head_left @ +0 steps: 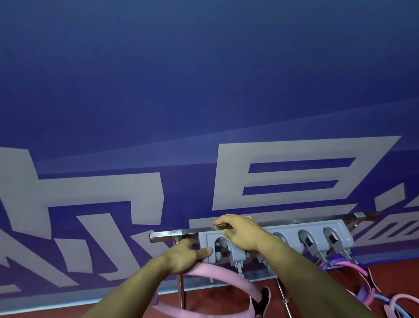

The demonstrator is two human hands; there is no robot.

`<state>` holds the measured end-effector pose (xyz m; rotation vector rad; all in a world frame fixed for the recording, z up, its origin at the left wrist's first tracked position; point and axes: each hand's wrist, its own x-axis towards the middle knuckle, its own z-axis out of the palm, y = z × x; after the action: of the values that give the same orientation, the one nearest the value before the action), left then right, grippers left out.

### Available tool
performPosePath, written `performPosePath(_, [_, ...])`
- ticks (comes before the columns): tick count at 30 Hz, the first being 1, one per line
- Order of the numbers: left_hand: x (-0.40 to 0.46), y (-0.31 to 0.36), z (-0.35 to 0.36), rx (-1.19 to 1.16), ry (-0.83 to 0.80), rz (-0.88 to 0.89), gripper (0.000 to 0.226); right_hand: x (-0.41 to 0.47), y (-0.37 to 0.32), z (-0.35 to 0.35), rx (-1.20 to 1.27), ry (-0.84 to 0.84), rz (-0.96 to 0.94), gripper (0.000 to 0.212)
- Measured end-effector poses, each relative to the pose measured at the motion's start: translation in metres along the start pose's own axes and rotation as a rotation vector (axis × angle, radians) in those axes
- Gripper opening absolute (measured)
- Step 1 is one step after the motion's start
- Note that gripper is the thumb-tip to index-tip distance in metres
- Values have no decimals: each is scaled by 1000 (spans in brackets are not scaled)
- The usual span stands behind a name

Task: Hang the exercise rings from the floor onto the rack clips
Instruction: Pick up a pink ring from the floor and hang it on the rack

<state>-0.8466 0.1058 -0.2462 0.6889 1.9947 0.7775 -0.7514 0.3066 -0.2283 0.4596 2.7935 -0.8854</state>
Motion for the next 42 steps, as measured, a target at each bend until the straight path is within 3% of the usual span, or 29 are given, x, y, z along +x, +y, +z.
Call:
performPosePath(4, [-4, 1, 1, 32, 8, 13, 28, -2, 0, 2, -22, 20, 1, 38])
performPosePath(8, [-5, 2, 0, 122, 22, 3, 52, -9, -4, 0, -107, -1, -17, 33])
performPosePath(13, [-14, 22, -7, 311, 340, -11, 60, -25, -15, -6, -53, 88, -13, 44])
performPosePath(16, [-19, 29, -11, 260, 423, 47, 45, -41, -21, -10, -14, 117, -3, 48])
performPosePath(19, [-22, 32, -12, 124, 398, 184, 36, -62, -21, -13, -11, 153, 8, 51])
performPosePath(23, [-37, 58, -5, 55, 253, 391, 51, -103, -16, -26, 52, 230, 62, 52])
performPosePath(30, [-69, 153, 48, 42, 80, 592, 80, -215, -4, -79, 158, 498, 151, 53])
performPosePath(33, [-82, 199, 91, 37, 35, 685, 87, -277, 14, -107, 126, 593, 189, 53])
performPosePath(38, [-101, 268, 196, 69, -66, 787, 54, -389, 72, -129, 77, 700, 274, 53])
performPosePath(42, [-118, 318, 301, 82, -122, 839, 64, -495, 132, -142, 66, 752, 334, 51])
